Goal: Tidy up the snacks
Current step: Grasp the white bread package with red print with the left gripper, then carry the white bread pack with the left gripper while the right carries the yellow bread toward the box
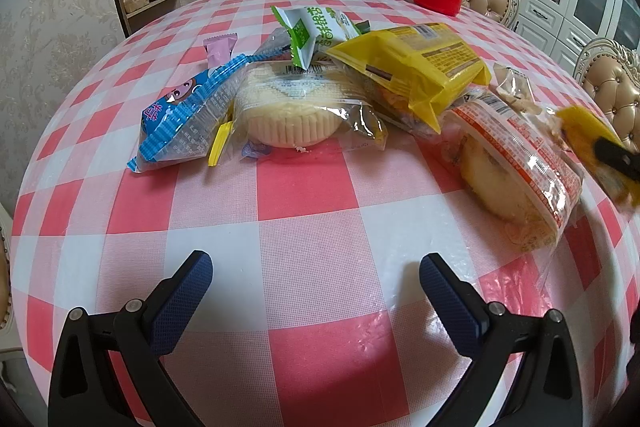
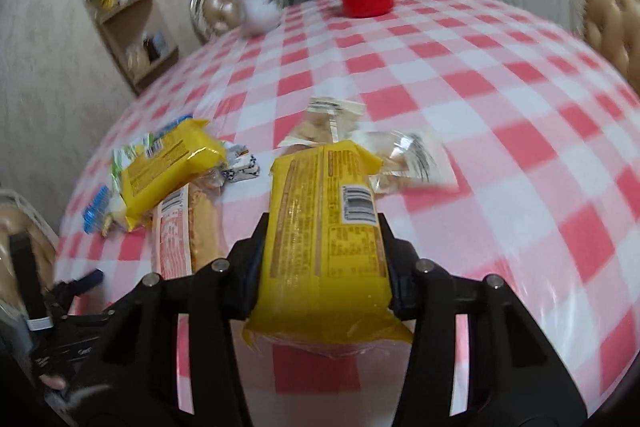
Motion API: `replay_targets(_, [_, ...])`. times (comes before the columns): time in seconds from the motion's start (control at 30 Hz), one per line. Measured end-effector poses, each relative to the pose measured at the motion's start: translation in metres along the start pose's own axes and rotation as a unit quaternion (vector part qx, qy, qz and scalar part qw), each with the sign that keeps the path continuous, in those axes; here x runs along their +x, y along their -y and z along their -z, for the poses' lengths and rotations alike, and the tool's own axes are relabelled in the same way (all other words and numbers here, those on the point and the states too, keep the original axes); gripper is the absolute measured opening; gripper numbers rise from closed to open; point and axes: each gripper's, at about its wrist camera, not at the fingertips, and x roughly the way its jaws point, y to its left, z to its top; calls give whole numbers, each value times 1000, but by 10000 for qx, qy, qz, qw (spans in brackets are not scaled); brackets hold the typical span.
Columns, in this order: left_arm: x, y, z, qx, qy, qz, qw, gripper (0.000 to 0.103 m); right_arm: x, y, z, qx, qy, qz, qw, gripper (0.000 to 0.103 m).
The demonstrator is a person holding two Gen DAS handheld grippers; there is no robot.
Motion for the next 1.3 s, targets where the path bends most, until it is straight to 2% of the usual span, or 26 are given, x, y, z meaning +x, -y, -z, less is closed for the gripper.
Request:
replay_targets(0.1, [0,0,0,1,0,-1,10000,103,-11,18,13,294,51,87,9995,51])
replay_targets(0.2, [0,0,0,-22,0,-14,10000,103,-16,20,22,-36,-9,809,9967,52])
replay_targets(0.33, [1,1,-2,-49,-5,-32,10000,103,-18,23,28,-363,-98,1267,9912,52])
replay_targets(0.4, [-2,0,0,-133,-53,-34,9999,103,-17,23,30,-520,-146,1360,9892,56])
replay_targets(0.47, [-7,0,2,-361,-28,246,9990,103,-11,22,33,-623,-242,1459,9870,58])
replay_targets(0.57, [-23,0,4,-1076,32,1402,9842,103,-7,21,38,-641,-365,1439,9868,55])
replay_targets(0.63, [-30,13,-4,-1269,45,1762,9761,103,-10,25,39,-554,-352,1376,9883,53])
replay_targets(0.7, [-33,32,-16,-1234,121,1732,9771,103,-8,26,39,-475,-405,1296,9896,53])
replay_targets(0.83, [-18,68,-45,-1222,160,998,9873,103,-6,27,38,-431,-463,1218,9905,53])
replay_targets(0.93, [7,80,-53,-1156,-111,720,9906,103,-5,28,38,-371,-512,1158,9913,53])
replay_targets(0.97, [11,82,-51,-1101,-175,657,9916,98,-5,28,38,-352,-511,1137,9916,53])
replay_targets(1.0, [16,84,-49,-1022,-192,591,9928,78,-5,29,37,-329,-507,1111,9920,53])
replay_targets(1.03, [16,83,-44,-1022,-162,758,9917,61,-5,29,37,-313,-503,1092,9923,53])
replay_targets(1.07, [12,81,-40,-1007,-162,848,9912,53,-5,30,37,-298,-499,1073,9925,53])
replay_targets(1.17, [-7,72,-22,-677,58,796,9945,48,-7,33,37,-202,-472,971,9940,53])
replay_targets(1.3, [-26,51,2,-449,163,1011,9937,49,-6,32,36,-214,-475,943,9942,57])
